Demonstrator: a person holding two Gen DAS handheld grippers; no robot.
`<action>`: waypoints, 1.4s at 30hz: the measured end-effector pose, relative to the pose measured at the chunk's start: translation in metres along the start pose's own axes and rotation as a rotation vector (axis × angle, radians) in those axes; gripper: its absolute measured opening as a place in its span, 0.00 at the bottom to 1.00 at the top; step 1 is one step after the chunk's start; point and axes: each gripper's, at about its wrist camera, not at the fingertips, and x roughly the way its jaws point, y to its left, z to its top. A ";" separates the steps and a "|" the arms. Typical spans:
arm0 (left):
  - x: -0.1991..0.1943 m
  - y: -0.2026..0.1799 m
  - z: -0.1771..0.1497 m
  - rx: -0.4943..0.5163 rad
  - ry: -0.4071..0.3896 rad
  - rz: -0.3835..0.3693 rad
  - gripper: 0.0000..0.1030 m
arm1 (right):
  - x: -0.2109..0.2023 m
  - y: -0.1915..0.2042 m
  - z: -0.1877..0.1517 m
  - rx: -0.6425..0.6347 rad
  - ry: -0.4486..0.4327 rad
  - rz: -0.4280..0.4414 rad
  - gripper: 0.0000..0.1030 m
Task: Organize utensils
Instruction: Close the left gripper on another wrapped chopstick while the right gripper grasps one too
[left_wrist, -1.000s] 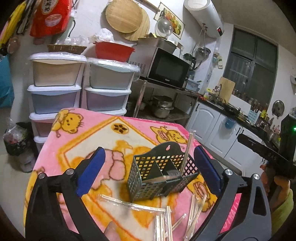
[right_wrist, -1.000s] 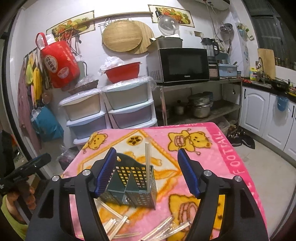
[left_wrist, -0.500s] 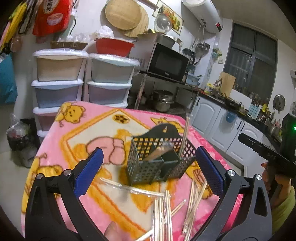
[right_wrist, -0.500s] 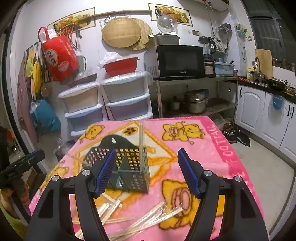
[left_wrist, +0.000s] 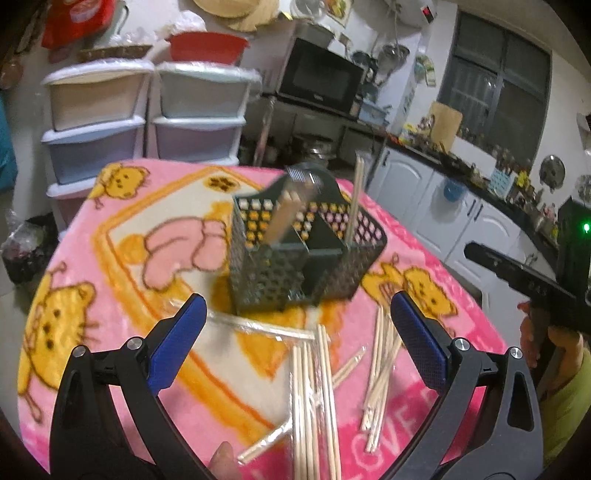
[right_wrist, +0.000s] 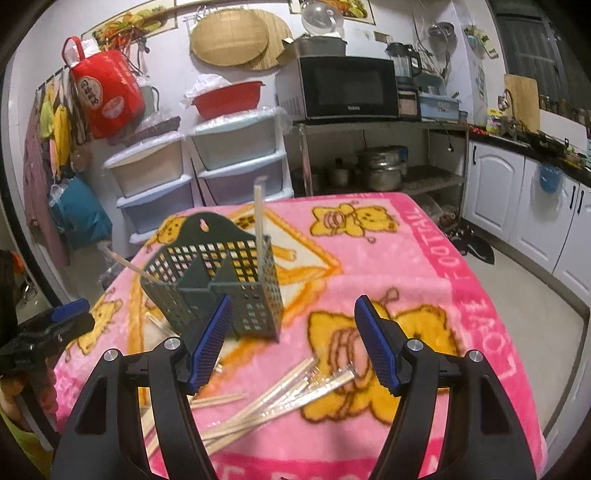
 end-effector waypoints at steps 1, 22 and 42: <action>0.004 -0.001 -0.003 0.005 0.016 -0.003 0.86 | 0.001 -0.002 -0.002 0.003 0.005 -0.002 0.64; 0.096 -0.043 -0.031 0.119 0.312 -0.087 0.36 | 0.044 -0.040 -0.046 0.066 0.181 -0.028 0.61; 0.140 -0.029 -0.039 0.102 0.465 0.004 0.24 | 0.100 -0.065 -0.070 0.188 0.366 0.027 0.48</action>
